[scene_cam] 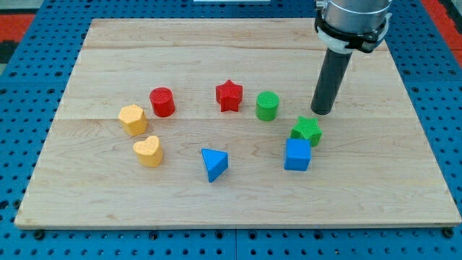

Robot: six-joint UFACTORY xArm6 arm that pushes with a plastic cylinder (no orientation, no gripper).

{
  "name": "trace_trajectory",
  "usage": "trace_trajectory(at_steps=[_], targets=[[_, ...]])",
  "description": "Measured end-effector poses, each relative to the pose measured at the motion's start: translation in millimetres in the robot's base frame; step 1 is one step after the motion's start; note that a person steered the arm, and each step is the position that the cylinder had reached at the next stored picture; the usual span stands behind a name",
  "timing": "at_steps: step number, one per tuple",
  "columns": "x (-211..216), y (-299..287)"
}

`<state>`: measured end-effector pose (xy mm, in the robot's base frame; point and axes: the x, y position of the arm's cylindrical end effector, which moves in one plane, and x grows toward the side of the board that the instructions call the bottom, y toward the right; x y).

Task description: Separate blue cube from green star

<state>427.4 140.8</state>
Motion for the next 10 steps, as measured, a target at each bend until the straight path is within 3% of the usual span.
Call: trace_trajectory(at_steps=[1, 4, 5, 6, 7, 8, 10], targets=[[-46, 24], [-3, 2], [42, 70], [90, 91], [167, 85], [191, 8], [179, -194]])
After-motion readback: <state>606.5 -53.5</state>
